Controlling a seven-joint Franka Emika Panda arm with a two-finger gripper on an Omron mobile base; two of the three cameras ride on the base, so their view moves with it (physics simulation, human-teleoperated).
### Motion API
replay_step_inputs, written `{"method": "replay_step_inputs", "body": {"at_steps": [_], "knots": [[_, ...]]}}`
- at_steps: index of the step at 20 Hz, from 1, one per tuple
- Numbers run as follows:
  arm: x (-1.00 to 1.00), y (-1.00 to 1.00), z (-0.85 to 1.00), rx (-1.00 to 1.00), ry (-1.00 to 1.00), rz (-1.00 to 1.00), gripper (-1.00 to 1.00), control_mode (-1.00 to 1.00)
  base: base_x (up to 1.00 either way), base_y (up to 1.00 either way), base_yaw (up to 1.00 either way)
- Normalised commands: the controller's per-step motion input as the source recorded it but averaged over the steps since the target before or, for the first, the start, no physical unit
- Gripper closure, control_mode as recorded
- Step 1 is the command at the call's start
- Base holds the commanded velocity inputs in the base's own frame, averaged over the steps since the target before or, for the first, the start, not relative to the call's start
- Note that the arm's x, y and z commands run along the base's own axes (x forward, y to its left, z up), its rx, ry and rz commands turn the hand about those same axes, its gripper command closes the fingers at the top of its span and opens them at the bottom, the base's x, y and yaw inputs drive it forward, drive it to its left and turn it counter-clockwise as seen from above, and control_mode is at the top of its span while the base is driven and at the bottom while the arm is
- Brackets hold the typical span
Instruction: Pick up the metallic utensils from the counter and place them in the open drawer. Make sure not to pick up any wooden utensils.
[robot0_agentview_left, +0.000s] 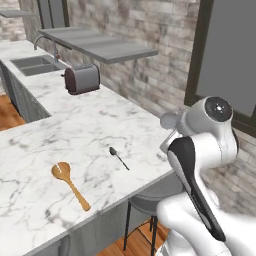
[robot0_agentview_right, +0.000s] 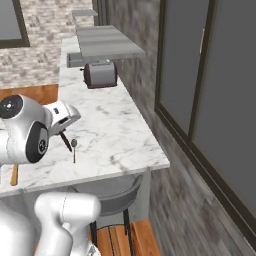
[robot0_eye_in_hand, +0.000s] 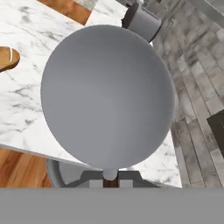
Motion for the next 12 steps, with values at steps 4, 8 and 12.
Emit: {"method": "replay_step_inputs", "body": {"at_steps": [4, 8, 12], "knots": [[-0.48, -0.30, 0.59, 0.06, -0.09, 0.00, 1.00, -1.00, 0.00, 0.00, 0.00], [-0.61, 0.03, 0.55, 0.06, -0.07, 0.00, 1.00, -1.00, 0.00, 0.00, 0.00], [0.00, 0.00, 0.00, 0.00, 0.00, 0.00, 1.00, 1.00, -0.99, 0.11, 0.06]]}}
